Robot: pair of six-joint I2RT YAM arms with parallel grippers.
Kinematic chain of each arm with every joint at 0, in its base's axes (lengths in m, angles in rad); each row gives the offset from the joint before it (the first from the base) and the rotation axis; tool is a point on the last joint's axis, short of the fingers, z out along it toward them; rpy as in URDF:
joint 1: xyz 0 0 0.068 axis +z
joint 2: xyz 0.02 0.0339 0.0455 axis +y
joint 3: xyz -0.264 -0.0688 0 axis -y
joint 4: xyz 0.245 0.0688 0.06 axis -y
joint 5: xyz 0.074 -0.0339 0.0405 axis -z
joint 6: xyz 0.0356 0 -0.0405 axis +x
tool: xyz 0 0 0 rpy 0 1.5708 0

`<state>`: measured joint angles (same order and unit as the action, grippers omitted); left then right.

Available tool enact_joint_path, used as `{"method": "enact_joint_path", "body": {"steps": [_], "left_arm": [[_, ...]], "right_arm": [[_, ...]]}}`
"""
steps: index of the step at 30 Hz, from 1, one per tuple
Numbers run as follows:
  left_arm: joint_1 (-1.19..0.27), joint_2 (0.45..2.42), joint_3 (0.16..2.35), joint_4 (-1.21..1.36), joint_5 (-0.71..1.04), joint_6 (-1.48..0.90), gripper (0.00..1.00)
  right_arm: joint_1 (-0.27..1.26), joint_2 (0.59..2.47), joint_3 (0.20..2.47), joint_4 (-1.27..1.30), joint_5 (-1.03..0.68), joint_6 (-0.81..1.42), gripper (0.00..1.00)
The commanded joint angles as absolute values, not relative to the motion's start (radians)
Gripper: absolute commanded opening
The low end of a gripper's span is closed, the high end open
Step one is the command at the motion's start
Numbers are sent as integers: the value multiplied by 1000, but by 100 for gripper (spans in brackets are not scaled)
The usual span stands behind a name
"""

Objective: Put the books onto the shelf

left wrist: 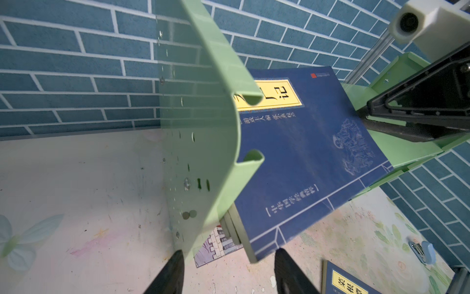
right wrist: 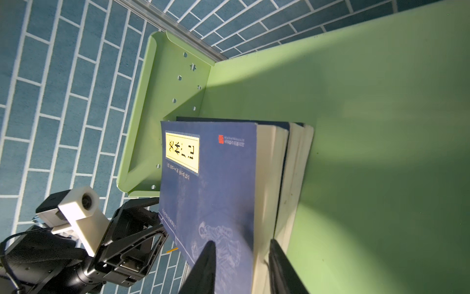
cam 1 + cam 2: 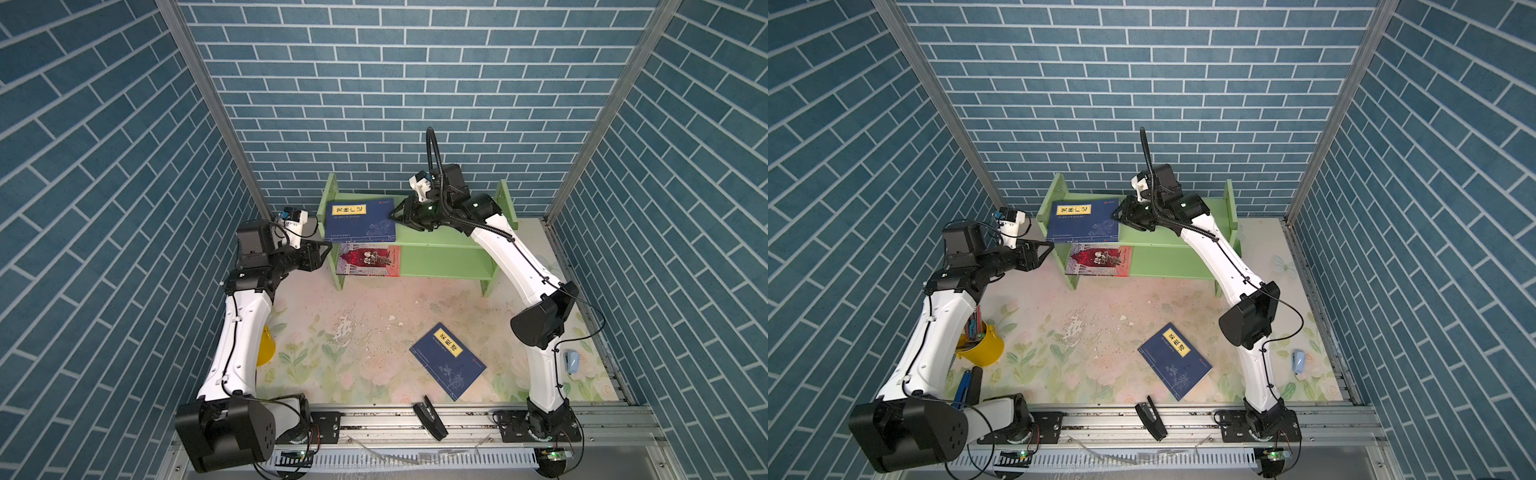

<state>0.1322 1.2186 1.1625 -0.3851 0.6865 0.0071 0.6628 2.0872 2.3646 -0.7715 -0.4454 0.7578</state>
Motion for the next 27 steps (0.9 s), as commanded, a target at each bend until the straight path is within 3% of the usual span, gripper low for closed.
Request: {"method": "enact_joint_path", "body": {"steps": [1,27], "left_arm": [[129,1213,1152,-341,652,-12,58],[128,1180,1117,-378,689,4,58]], "right_arm": [[668,2016,2361,-803,-410,710,36],[669,2088,2379,-762,-495,736,35]]}}
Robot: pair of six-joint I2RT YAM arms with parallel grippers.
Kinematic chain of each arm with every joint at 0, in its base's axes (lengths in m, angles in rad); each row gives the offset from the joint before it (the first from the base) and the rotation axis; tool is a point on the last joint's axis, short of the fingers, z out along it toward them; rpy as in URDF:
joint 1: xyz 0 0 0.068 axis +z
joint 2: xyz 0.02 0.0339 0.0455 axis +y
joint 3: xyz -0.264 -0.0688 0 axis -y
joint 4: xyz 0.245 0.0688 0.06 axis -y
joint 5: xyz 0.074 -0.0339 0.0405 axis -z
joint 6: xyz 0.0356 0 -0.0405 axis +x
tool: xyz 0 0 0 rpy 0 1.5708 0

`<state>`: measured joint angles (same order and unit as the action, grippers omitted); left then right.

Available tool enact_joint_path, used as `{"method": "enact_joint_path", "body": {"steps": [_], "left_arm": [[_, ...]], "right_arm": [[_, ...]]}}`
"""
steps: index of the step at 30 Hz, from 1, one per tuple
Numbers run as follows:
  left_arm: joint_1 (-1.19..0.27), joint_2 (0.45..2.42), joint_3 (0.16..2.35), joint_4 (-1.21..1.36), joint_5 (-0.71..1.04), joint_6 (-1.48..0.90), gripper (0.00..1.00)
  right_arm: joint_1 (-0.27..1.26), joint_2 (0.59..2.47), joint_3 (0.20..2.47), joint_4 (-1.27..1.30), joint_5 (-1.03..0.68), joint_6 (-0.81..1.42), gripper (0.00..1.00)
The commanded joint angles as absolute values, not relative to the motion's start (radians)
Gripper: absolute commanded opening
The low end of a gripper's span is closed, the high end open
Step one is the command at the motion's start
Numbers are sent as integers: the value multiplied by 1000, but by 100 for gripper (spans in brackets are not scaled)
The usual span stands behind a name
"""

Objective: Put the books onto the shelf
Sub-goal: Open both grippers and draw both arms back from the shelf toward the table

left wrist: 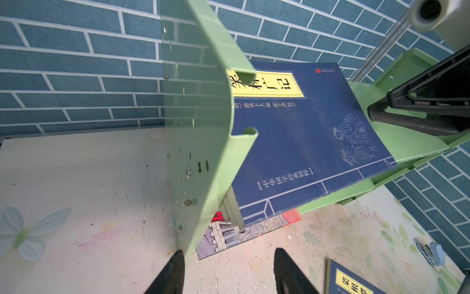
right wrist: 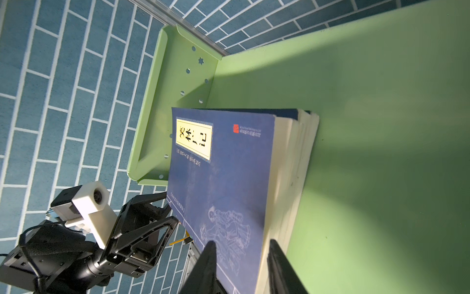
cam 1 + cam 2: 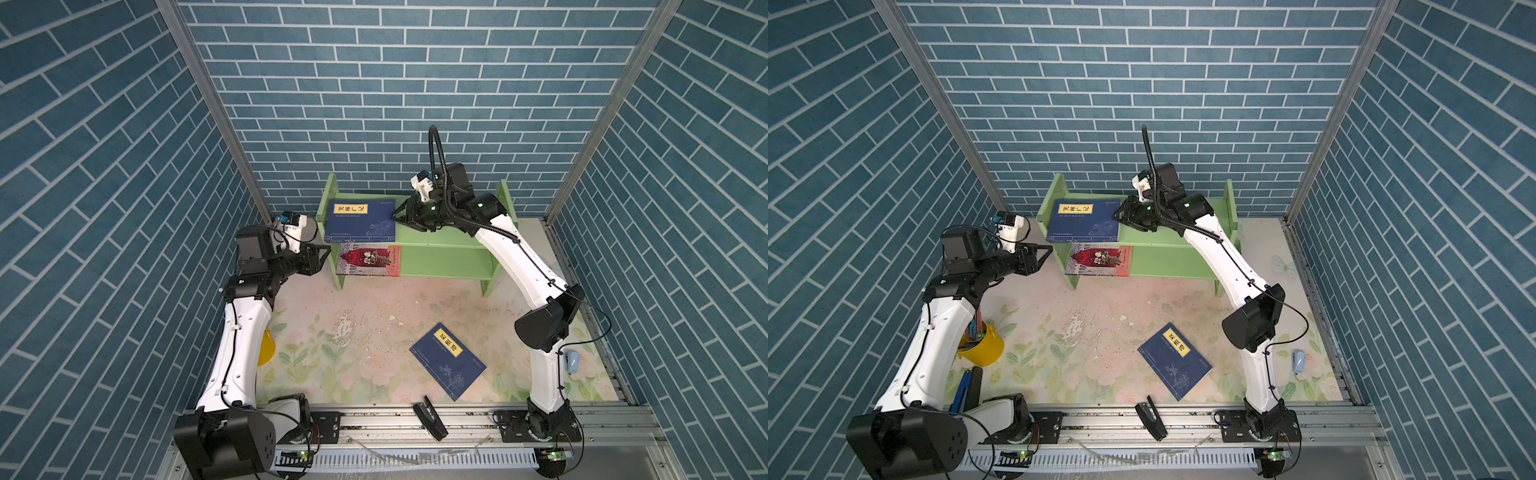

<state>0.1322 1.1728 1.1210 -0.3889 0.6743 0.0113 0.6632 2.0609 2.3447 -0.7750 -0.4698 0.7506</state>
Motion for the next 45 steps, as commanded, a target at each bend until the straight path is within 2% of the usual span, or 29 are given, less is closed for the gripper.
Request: {"method": "enact_joint_path", "body": {"steps": [1,18,24,30,34,38,45], "left_arm": [[129,1185,1118,-375,689,3,58],[128,1210,1133,-341,678,-26,58],[129,1215,1149,-379,691,-32,58],[129,1142,1114,-486,681,1,58],[129,1110,1132,-636,763,33,58],[129,1102,1154,-768,868,24,58],[106,1098,1083,-744,1091,-171,59]], "right_arm": [[669,2093,2383,-761,-497,739,35],[668,2120,2419,-751,-524,756,32],[661,2094,2419,-791,-450,714,44],[646,1951,2357,-862,-268,611,51],[648,1742,2145,-833,-161,565,53],[650,1482,1807,-788,-94,578,55],[659,1118,1284,-743,-53,741,59]]}}
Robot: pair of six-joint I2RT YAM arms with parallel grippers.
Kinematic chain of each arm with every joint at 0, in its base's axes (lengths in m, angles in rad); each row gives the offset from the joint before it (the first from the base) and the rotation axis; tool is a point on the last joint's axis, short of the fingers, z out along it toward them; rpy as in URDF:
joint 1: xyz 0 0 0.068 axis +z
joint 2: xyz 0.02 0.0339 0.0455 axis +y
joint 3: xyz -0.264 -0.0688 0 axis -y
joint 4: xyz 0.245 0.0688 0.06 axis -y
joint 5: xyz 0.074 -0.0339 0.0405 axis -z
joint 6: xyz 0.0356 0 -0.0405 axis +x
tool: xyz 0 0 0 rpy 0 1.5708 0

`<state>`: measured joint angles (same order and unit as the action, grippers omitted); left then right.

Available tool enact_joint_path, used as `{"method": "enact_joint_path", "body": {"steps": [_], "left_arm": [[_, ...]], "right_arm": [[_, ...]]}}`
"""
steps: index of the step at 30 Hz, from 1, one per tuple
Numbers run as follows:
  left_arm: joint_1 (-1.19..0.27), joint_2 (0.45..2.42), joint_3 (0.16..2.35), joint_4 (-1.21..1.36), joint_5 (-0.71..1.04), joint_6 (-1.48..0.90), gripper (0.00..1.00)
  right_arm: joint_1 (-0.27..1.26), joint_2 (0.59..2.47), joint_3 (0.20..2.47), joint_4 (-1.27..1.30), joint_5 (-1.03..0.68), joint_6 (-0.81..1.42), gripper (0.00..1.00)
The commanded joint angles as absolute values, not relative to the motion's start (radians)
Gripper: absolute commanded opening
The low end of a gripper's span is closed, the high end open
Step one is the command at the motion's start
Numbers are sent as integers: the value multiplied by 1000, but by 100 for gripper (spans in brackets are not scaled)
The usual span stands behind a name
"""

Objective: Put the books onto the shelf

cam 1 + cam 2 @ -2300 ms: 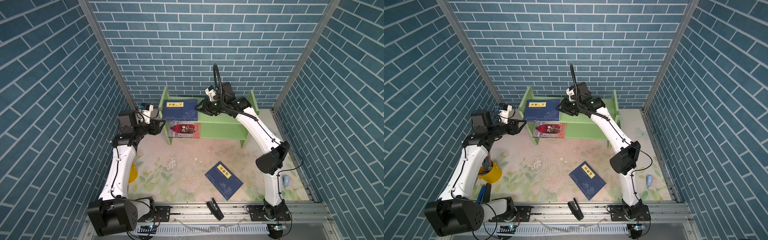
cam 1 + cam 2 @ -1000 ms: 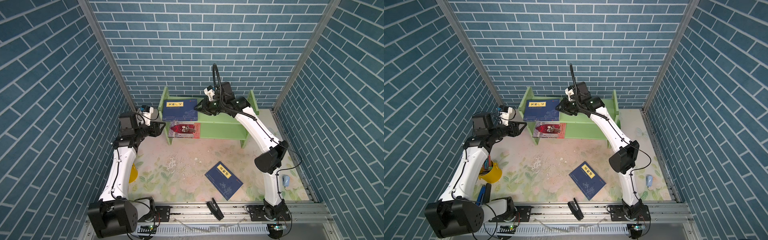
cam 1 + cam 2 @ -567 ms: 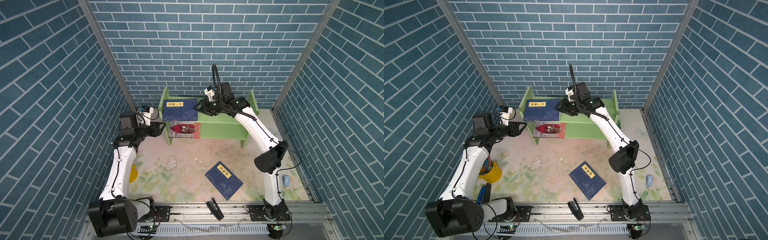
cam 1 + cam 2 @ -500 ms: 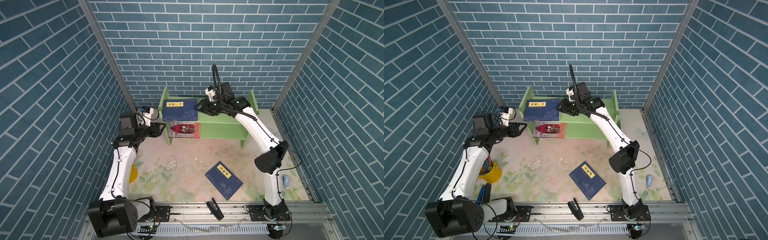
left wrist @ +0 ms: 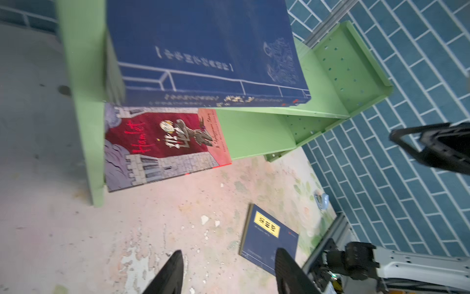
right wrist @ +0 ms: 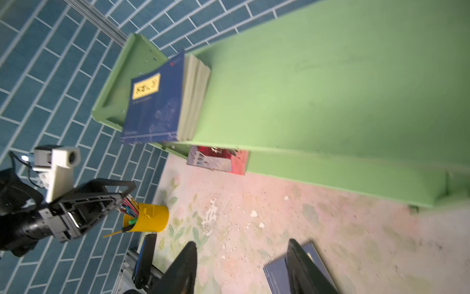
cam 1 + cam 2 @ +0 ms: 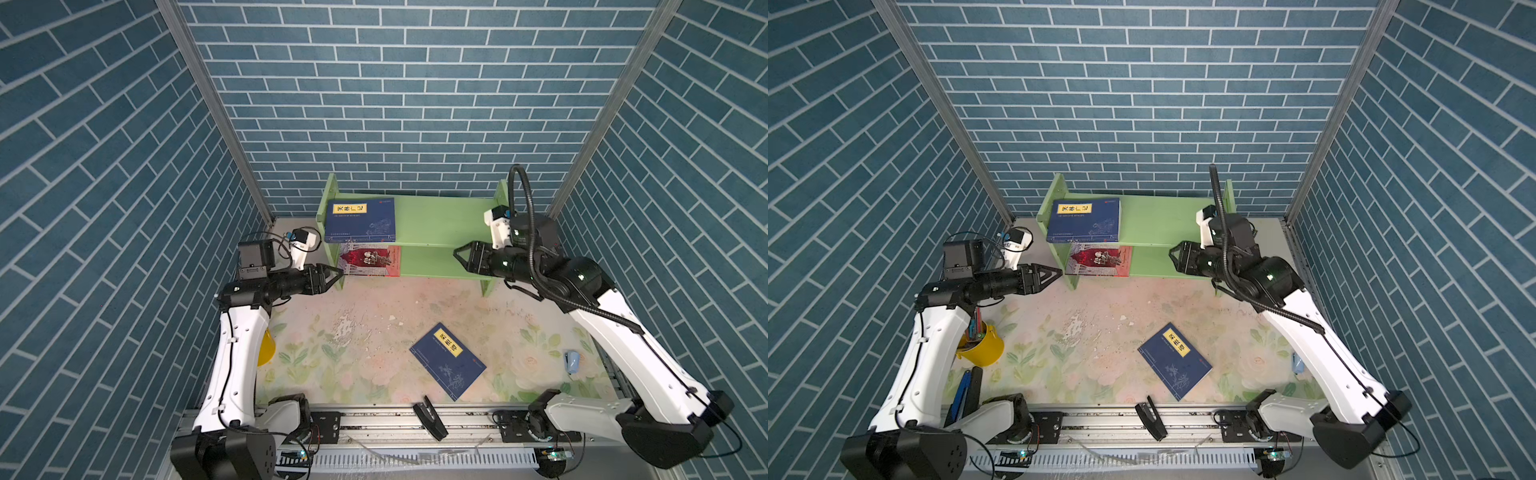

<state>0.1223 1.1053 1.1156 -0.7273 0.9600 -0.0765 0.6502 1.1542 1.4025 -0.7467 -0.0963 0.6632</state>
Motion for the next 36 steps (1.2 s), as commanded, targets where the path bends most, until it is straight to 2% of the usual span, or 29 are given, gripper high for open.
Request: {"method": "enact_joint_path", "body": {"steps": [1,10,16,19,21,26,36], "left_arm": [[95,1096,1063,-727,1103,-208,59],[-82,1011,875,-609,1017,-407,60],[-131,1013,707,-523,1002,-504,61],[-149,1025,636,-474,986,-546,62],[-166,1038,618,-456,979,-552,62],[-205,1092,605,-445,971,-554,62],[-239,1202,620,-422,959,-552,63]], "right_arm": [[667,1078,1229,-742,-37,767,59],[724,808,756,-637,24,1053,62],[735,840,689,-762,71,1099,70],[739,830,611,-749,76,1153,79],[741,812,552,-714,63,1195,81],[741,785,451,-619,45,1265,83],[742,898,381,-436,-63,1272,82]]}}
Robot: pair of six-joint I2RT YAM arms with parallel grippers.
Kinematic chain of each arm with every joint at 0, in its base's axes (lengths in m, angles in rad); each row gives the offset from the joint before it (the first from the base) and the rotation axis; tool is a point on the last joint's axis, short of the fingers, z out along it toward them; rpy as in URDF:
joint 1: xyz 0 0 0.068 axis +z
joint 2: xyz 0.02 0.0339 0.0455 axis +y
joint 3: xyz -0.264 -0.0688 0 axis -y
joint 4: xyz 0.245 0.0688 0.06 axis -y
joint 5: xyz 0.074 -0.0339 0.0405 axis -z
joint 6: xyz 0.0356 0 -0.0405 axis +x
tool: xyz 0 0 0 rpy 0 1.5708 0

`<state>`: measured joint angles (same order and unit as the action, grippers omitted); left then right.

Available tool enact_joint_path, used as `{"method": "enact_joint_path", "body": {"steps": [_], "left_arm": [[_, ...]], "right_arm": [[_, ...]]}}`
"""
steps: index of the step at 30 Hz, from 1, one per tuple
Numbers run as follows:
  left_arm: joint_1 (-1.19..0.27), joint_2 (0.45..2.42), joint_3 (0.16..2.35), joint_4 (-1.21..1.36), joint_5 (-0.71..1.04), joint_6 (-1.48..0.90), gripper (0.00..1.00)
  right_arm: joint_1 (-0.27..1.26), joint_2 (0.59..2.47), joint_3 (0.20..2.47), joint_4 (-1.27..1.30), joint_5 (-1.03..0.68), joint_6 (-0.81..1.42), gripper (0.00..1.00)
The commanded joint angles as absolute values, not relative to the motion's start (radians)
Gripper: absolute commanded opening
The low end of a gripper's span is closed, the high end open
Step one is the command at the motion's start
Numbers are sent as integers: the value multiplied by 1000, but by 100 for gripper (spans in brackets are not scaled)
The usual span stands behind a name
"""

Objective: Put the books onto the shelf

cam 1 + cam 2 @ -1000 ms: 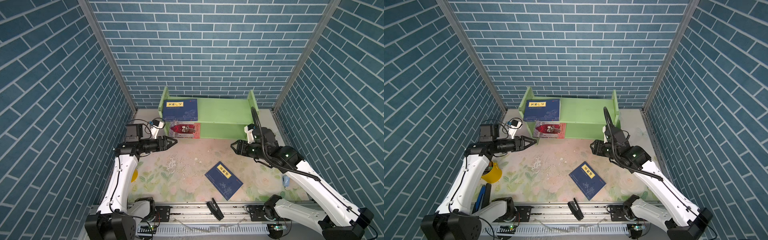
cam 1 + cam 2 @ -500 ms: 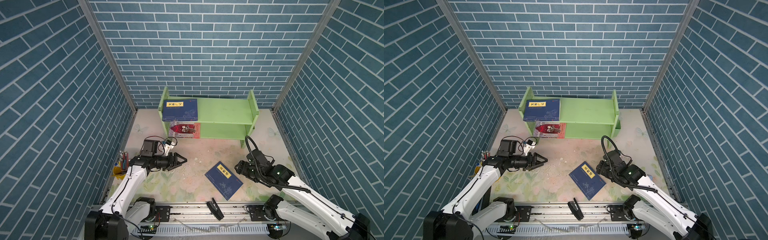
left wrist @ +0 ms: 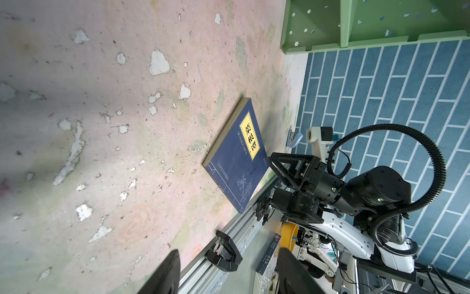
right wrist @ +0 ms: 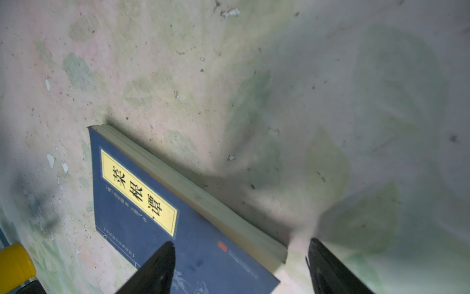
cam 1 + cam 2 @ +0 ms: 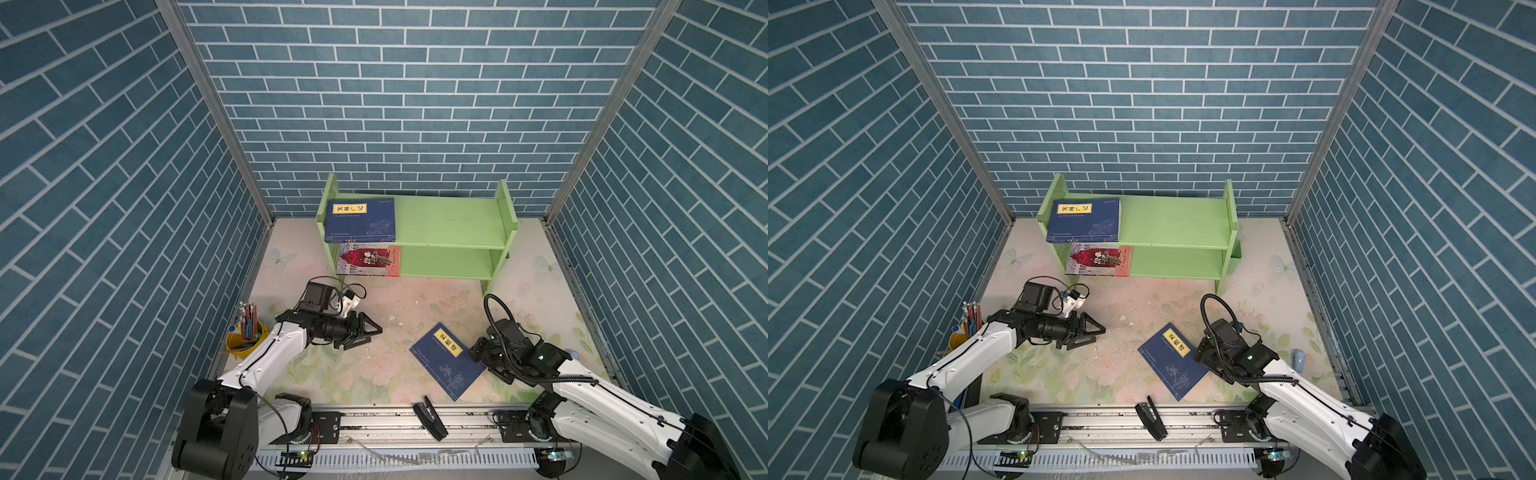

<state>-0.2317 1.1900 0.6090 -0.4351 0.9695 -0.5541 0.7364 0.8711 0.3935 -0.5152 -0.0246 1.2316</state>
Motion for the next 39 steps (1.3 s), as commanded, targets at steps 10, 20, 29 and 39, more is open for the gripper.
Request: {"method": "enact_joint_path", "body": {"steps": [10,20,29,39], "left_arm": [[-240,1175,578,-425,891,-572,66],[-214,1166,596,-548,765,-531,66],[-205,1192,598,-580,761,-525,66],[-235,1286,542,-484,836,-597,65]], "right_arm": [[790,1135,412,-161,-174,1270,79],[891,1369,551,1,-193,1263,78],[904,1243,497,-90,-107,1260,78],[887,1222,567,-169,-121,1074,78]]}}
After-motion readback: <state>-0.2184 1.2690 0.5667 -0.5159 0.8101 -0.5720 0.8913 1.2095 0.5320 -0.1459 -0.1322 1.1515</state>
